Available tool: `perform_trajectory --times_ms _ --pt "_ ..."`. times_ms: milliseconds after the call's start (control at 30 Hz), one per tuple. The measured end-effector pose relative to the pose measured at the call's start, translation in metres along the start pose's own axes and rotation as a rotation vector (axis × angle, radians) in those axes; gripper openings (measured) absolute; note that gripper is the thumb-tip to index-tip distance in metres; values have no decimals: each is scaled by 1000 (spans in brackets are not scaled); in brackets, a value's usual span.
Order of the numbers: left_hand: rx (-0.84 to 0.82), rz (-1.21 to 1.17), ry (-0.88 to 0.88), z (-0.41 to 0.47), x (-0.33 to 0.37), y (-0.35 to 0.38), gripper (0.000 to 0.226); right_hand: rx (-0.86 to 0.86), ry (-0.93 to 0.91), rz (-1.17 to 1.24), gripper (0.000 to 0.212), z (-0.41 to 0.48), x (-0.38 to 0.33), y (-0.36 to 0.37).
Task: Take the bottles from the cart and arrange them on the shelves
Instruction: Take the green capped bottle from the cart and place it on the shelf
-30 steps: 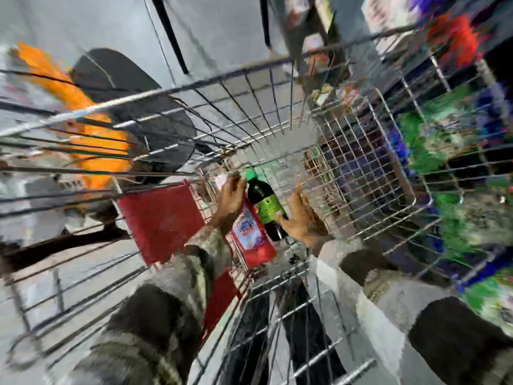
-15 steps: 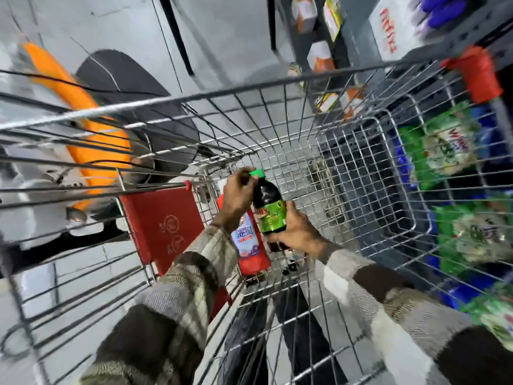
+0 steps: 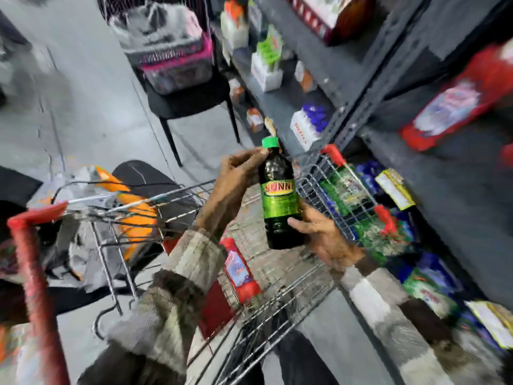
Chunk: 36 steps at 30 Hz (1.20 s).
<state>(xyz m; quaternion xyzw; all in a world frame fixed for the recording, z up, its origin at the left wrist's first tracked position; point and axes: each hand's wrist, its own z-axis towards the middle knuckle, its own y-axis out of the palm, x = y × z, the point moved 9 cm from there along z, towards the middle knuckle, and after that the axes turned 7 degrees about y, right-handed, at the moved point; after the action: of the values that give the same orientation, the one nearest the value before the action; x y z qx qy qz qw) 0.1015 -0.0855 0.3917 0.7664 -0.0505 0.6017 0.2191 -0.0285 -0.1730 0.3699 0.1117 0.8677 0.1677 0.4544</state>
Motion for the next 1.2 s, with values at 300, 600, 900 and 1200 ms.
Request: perform_trajectory --times_ms 300,600,900,1200 --pt "-121 47 85 -24 48 79 10 244 -143 -65 50 -78 -26 -18" --pt "-410 113 148 -52 23 253 10 672 -276 -66 58 -194 -14 -129" --pt "-882 290 342 -110 -30 486 24 1183 -447 44 67 -322 14 -302" --pt "-953 354 354 -114 -87 571 29 1467 -459 20 76 -363 22 -380"
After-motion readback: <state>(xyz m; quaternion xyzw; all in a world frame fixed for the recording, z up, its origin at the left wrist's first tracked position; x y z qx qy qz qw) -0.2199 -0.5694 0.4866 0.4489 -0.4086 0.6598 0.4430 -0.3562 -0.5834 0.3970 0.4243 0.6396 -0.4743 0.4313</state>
